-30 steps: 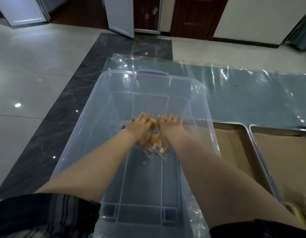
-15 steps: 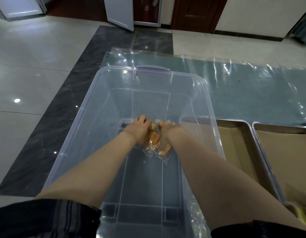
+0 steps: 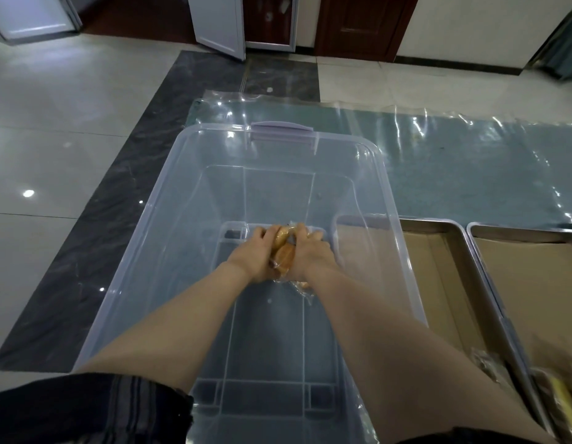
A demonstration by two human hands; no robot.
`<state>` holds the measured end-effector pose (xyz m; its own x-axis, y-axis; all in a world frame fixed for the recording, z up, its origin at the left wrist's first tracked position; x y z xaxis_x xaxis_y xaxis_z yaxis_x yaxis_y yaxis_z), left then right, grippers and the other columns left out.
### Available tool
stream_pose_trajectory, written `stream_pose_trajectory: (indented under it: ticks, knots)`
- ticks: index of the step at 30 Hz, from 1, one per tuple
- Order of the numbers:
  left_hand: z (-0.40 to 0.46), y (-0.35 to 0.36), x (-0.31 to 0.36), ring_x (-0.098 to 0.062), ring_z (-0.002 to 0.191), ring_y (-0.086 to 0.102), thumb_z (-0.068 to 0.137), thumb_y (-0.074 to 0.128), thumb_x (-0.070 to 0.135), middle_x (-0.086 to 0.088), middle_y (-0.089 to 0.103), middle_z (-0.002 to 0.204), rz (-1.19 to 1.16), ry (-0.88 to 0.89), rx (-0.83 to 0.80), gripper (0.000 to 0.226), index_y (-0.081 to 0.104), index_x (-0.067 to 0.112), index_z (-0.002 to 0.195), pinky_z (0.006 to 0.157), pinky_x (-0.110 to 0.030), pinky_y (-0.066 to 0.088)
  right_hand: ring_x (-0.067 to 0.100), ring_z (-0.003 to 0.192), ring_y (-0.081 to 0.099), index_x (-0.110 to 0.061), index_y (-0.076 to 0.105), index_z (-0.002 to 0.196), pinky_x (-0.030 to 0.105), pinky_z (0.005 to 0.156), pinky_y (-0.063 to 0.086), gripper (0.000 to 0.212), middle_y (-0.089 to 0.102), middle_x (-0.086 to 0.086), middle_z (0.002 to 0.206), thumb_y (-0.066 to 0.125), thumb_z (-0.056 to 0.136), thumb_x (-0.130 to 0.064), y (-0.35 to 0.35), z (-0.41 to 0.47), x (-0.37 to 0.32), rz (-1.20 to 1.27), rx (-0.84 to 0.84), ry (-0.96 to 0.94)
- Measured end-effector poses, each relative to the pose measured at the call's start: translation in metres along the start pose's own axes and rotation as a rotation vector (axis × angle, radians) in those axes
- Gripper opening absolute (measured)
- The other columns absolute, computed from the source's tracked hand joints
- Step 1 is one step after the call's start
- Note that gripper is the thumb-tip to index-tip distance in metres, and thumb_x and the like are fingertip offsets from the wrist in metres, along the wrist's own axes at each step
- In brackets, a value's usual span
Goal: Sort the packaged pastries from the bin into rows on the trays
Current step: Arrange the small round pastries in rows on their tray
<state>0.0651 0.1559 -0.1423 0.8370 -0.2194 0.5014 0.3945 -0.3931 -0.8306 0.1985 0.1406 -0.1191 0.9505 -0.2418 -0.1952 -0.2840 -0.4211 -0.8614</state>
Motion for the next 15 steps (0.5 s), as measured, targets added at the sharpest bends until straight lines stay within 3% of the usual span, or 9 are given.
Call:
stream_pose_trajectory:
  ticks: [4, 7, 10, 15]
  knots:
    - [-0.001, -0.003, 0.001, -0.034, 0.113, 0.054, 0.061, 0.084, 0.020, -0.012, 0.037, 0.129, -0.162, -0.065, -0.001, 0.095, 0.031, 0.026, 0.139, 0.102, -0.040, 0.043, 0.039, 0.128, 0.041, -0.035, 0.017, 0.146, 0.049, 0.097, 0.049, 0.113, 0.025, 0.013, 0.144, 0.088, 0.058, -0.044, 0.003, -0.004, 0.006, 0.194, 0.016, 0.027]
    - [-0.002, -0.012, 0.001, -0.032, 0.115, 0.052, 0.064, 0.084, 0.020, -0.014, 0.039, 0.132, -0.193, -0.100, -0.013, 0.094, 0.031, 0.024, 0.142, 0.106, -0.038, 0.040, 0.037, 0.128, 0.042, -0.033, 0.022, 0.144, 0.037, 0.081, 0.050, 0.109, 0.025, 0.010, 0.142, 0.089, 0.058, -0.044, -0.001, -0.010, 0.006, 0.305, 0.018, 0.032]
    - [-0.007, -0.030, 0.007, -0.032, 0.118, 0.050, 0.070, 0.081, 0.022, -0.017, 0.046, 0.130, -0.155, -0.087, 0.041, 0.085, 0.035, 0.021, 0.142, 0.101, -0.031, 0.038, 0.037, 0.129, 0.043, -0.028, 0.026, 0.141, 0.037, 0.092, 0.047, 0.111, 0.032, 0.014, 0.140, 0.090, 0.053, -0.049, -0.013, -0.018, 0.001, 0.333, 0.030, 0.003]
    - [-0.021, -0.070, 0.027, -0.029, 0.123, 0.043, 0.072, 0.078, 0.012, -0.013, 0.052, 0.129, -0.133, -0.078, 0.154, 0.080, 0.038, 0.016, 0.141, 0.094, -0.031, 0.038, 0.032, 0.121, 0.050, -0.029, 0.030, 0.133, 0.032, 0.084, 0.049, 0.095, 0.044, 0.010, 0.132, 0.079, 0.056, -0.054, -0.051, -0.034, -0.011, 0.377, 0.098, -0.107]
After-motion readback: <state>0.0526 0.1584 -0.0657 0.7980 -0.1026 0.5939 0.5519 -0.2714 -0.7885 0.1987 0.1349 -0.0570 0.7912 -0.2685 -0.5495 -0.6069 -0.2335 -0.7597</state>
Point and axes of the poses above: each hand's wrist, its own z-axis towards the middle knuckle, its own y-axis out of the palm, x = y × z, the point moved 2 cm from there along z, towards the middle knuckle
